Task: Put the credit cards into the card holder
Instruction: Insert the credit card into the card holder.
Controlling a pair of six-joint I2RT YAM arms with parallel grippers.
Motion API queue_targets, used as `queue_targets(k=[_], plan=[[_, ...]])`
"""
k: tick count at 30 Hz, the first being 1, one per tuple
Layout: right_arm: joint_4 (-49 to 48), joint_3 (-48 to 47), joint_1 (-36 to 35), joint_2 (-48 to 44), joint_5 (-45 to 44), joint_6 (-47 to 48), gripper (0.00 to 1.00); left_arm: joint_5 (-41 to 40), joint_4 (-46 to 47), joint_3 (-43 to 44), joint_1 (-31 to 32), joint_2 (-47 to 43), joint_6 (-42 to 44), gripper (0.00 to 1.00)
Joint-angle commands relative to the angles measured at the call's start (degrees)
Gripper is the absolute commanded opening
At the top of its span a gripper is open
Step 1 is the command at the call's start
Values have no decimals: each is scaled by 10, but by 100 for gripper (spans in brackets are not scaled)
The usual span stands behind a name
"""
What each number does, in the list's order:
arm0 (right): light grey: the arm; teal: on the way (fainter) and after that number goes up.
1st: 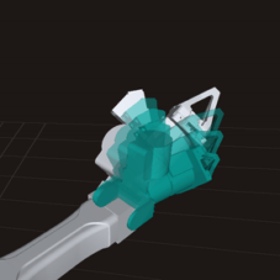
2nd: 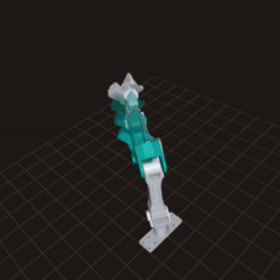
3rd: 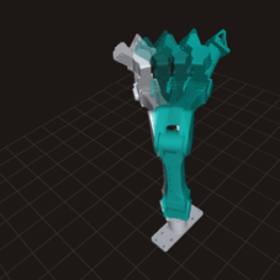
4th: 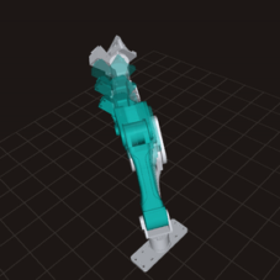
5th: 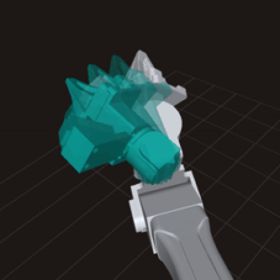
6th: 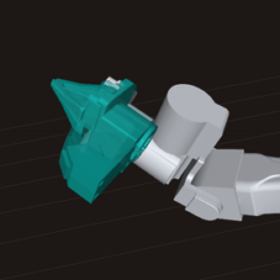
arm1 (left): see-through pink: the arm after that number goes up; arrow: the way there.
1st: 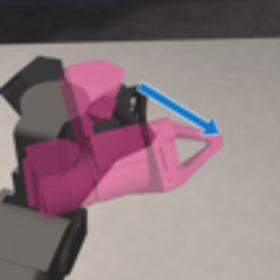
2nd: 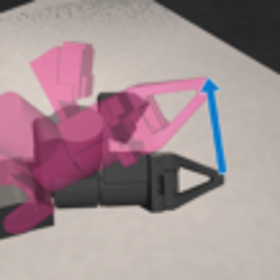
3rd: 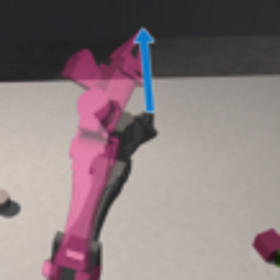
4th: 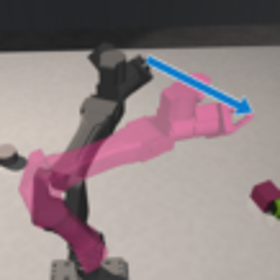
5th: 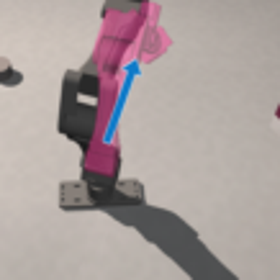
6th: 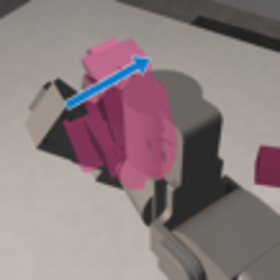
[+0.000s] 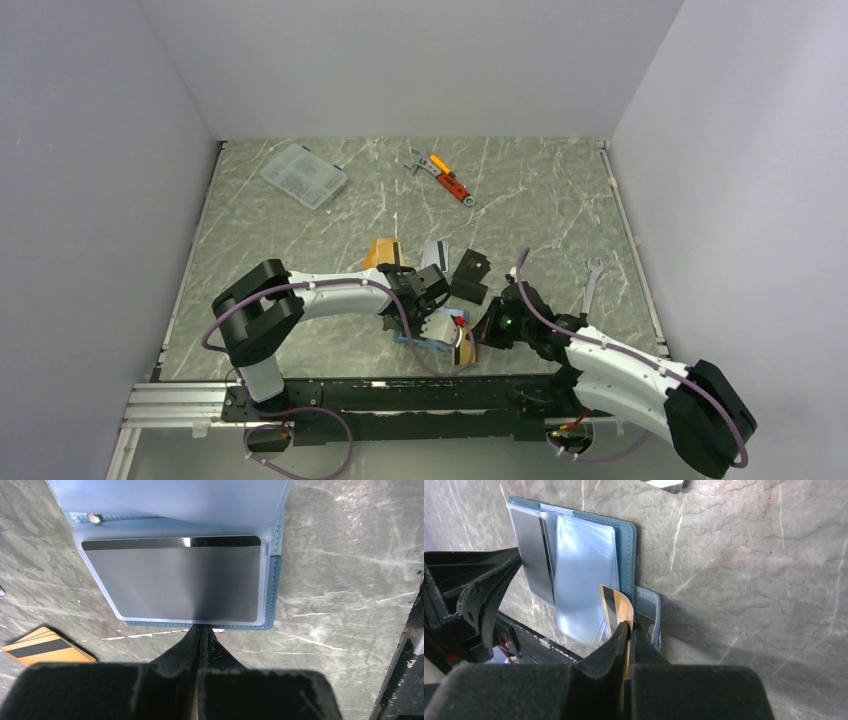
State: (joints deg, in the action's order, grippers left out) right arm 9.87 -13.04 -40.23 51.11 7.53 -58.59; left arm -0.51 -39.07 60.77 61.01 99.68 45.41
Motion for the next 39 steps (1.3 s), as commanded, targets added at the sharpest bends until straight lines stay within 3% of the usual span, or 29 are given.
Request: queue_targets(k=[1, 11, 20, 26, 34, 39], plan=[[60, -1, -5, 70, -17, 26, 0, 13, -10, -2, 3, 16, 2, 4], [44, -45, -6, 128, -16, 53, 0, 18, -10, -7, 4, 9, 1, 4], [119, -3, -6, 11, -32, 24, 0, 14, -12, -10, 4, 2, 4, 4], [140, 1, -6, 0, -31, 20, 0, 16, -11, -9, 4, 4, 4, 3], [98, -7, -7, 40, -16, 26, 0, 20, -13, -7, 4, 9, 5, 3], [52, -43, -6, 132, -1, 43, 0, 19, -14, -3, 4, 12, 3, 3]])
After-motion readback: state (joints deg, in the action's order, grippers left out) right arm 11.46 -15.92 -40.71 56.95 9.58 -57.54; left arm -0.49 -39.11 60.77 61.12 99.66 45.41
